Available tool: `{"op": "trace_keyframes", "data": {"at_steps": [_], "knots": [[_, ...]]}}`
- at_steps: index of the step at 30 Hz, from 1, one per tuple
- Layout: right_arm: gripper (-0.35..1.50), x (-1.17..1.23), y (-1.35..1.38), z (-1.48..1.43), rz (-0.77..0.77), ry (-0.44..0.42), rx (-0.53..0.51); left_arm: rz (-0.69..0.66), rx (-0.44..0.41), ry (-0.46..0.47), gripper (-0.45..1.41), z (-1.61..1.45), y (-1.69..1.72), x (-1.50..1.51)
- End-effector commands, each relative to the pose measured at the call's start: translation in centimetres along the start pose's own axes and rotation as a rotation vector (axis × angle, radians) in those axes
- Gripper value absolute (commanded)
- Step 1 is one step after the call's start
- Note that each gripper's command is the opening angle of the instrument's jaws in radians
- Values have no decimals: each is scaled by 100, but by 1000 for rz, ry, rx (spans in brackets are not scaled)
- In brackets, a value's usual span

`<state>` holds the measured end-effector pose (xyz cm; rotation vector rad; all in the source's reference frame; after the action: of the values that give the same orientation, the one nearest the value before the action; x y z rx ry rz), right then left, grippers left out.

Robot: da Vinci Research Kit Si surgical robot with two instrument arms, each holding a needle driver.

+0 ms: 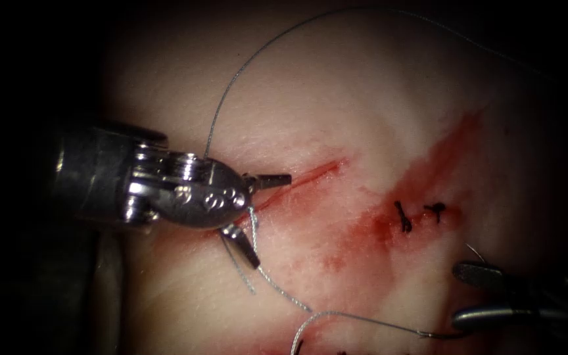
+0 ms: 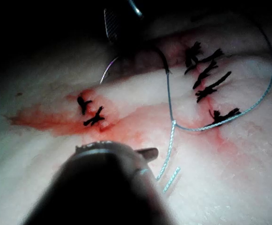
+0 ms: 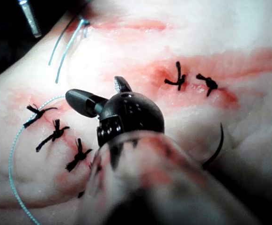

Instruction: Wound Closure

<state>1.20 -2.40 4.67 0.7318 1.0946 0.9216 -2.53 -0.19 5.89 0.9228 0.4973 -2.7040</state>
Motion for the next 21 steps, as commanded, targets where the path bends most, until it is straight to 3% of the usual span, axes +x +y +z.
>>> {"op": "trace_keyframes", "data": {"at_steps": [1,6,10,14,15,21], "knots": [[133,-1,0,8,-1,0,2,18,-10,4,81,10,0,1],[133,-1,0,8,-1,0,2,87,-66,19,81,33,14,0],[133,-1,0,6,-1,0,3,92,-128,27,66,59,28,1],[133,-1,0,7,-1,0,3,94,-160,27,58,69,29,1],[133,-1,-1,7,-1,0,3,88,-180,27,46,74,29,0],[135,-1,-1,7,-1,0,3,63,-201,14,27,85,29,-1]]}}
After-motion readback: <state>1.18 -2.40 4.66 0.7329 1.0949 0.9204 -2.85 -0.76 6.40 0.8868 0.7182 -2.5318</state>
